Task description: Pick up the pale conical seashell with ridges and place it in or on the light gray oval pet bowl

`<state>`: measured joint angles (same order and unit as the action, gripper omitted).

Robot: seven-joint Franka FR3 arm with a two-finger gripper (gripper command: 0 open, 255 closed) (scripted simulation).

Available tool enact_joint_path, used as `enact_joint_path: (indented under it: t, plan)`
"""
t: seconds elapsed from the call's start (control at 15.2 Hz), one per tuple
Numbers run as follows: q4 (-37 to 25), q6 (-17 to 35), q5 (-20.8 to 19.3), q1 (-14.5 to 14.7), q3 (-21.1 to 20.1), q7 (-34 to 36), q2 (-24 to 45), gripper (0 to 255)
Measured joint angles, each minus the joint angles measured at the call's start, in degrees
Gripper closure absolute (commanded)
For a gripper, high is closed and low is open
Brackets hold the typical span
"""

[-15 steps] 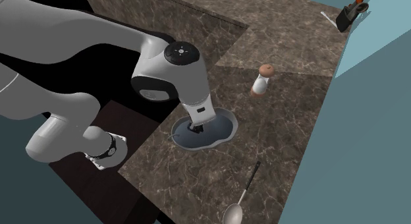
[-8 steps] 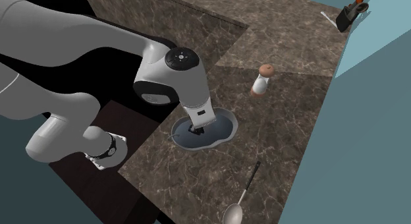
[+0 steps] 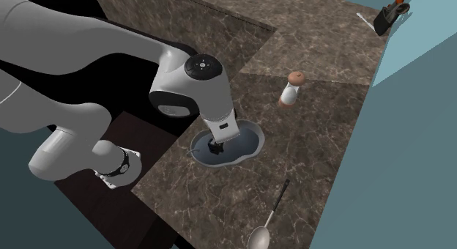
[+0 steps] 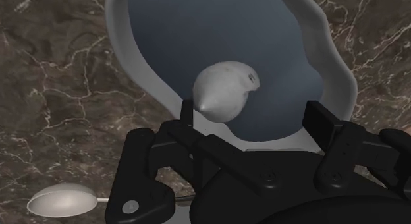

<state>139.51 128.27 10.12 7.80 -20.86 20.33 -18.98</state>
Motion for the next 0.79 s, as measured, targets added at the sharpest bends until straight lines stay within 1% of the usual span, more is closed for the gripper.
enact_joint_path:
  t: [0.13, 0.33, 0.4, 0.79]
  plan:
    - [-0.47, -1.00, 0.07, 0.04, 0.15, -0.04, -0.57, 0]
    - [-3.28, -6.15, 0.18, 0.02, 1.07, -0.44, -2.96, 0]
    - [-3.66, -6.89, 0.19, 0.04, 1.19, -0.48, -3.32, 0]
    - [-4.15, -7.89, 0.23, 0.08, 1.29, -0.45, -3.77, 0]
